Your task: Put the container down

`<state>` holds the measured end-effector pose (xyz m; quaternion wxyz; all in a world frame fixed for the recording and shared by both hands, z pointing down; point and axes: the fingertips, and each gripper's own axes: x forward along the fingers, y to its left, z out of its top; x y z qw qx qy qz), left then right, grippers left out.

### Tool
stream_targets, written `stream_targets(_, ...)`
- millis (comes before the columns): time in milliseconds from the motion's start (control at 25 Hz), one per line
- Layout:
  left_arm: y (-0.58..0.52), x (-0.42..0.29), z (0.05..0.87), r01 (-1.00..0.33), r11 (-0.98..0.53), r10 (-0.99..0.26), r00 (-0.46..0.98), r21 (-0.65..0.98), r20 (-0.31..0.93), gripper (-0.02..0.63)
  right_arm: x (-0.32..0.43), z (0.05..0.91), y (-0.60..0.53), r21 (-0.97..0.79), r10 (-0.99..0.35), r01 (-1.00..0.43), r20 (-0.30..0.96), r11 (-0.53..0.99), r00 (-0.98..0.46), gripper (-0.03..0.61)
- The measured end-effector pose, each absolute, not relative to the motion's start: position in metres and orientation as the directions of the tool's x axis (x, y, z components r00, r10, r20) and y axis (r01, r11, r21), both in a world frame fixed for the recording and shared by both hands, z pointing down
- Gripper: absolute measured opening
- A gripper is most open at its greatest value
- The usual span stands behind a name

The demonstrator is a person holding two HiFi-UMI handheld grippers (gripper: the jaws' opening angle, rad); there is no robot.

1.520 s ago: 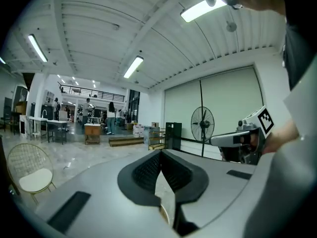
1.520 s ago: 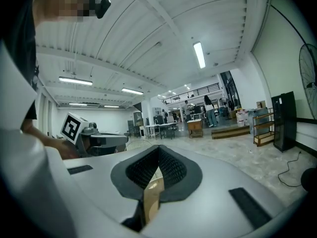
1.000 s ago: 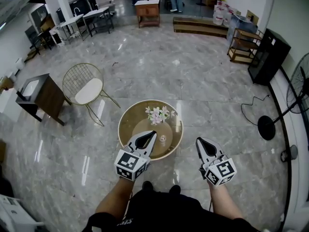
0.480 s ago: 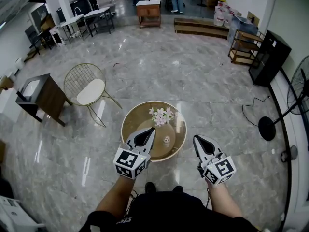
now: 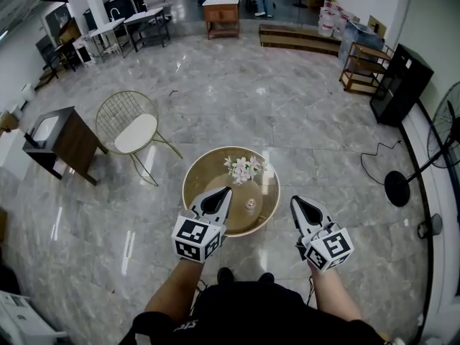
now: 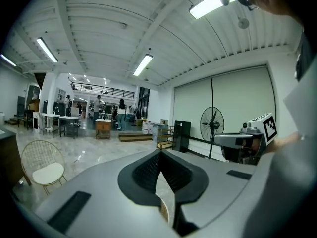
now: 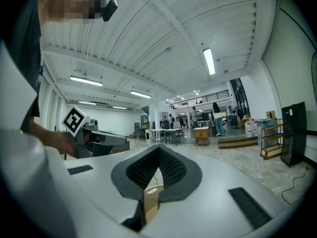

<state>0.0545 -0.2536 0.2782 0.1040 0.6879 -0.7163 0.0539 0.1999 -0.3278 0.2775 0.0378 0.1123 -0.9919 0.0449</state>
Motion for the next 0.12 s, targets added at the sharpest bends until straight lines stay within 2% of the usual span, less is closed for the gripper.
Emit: stream_targets(120, -0.251, 0.0496, 0.2805, -0.998, 0.061, -0.975, -0.052, 0.035, 0.214, 0.014, 0.1955, 0.2814, -0.3247, -0.082, -0.217, -0.223, 0.081, 0.971, -0.973, 0.011)
